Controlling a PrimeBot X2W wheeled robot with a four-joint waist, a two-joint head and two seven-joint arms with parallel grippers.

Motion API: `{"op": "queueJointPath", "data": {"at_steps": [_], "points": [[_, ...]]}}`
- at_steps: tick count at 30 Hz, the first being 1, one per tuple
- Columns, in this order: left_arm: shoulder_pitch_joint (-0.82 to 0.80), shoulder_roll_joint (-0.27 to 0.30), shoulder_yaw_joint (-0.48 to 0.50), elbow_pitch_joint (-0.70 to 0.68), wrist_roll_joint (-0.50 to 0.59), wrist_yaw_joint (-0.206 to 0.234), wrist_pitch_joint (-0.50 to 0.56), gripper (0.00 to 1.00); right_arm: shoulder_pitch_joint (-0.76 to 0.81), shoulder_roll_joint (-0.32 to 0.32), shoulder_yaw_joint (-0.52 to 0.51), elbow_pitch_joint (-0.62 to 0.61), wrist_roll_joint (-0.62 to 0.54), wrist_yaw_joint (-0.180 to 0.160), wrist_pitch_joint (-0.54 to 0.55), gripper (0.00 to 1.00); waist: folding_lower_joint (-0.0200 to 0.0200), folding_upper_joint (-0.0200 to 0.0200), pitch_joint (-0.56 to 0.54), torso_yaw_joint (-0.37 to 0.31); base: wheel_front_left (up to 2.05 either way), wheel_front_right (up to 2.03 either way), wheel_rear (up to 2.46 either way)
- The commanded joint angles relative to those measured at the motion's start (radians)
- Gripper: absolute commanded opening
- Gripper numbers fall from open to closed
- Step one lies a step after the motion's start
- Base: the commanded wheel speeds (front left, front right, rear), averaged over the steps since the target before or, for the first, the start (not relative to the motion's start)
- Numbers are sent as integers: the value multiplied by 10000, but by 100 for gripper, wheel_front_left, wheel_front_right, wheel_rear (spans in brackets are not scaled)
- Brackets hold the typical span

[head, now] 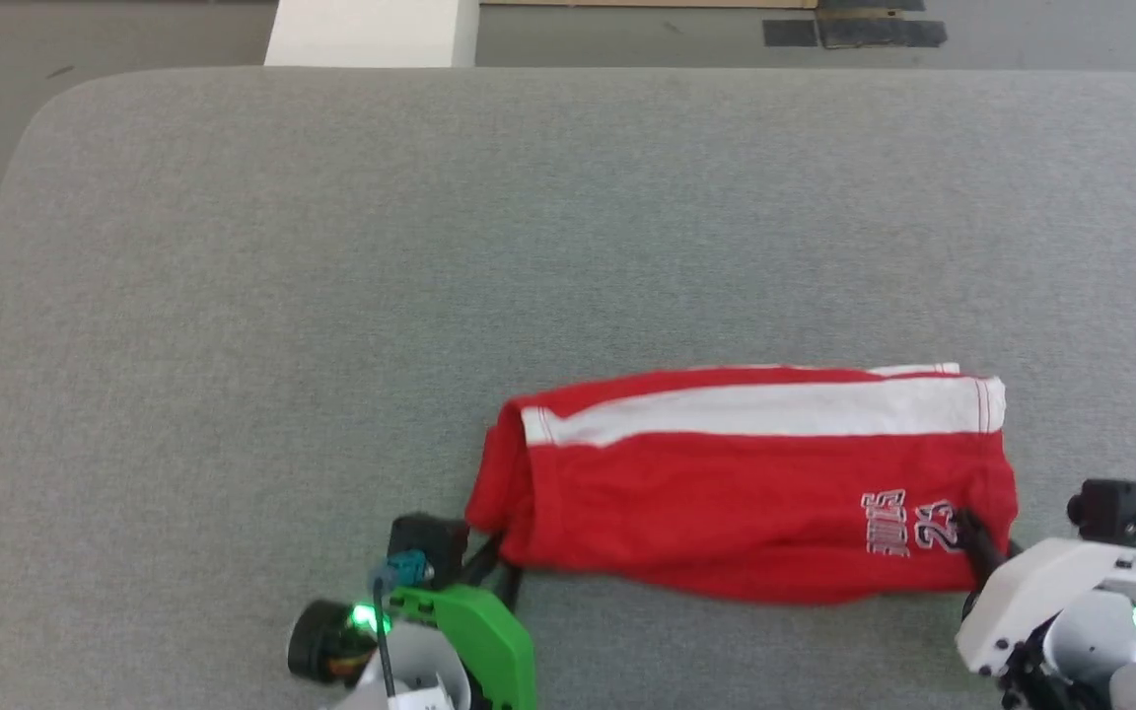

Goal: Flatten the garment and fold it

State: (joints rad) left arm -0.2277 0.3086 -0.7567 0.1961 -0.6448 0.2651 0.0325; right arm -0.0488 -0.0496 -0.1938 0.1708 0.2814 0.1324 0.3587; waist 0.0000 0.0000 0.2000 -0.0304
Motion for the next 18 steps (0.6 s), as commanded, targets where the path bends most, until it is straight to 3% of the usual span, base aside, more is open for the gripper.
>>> {"op": "queueJointPath", "data": {"at_steps": [1,11,18], "points": [[224,99,0,-77,-127,9,93,100,58,-10,17,110,9,-17,-131,100,0,0,-85,-48,0,0,0],[1223,434,494,-1022,-804,69,-301,100,248,-8,-554,-156,-348,-17,-1418,100,0,0,-567,95,0,0,0],[1056,555,1666,-1459,-126,240,-2686,100,126,-8,-914,-331,-501,-17,-2347,100,0,0,-620,174,0,0,0]]}}
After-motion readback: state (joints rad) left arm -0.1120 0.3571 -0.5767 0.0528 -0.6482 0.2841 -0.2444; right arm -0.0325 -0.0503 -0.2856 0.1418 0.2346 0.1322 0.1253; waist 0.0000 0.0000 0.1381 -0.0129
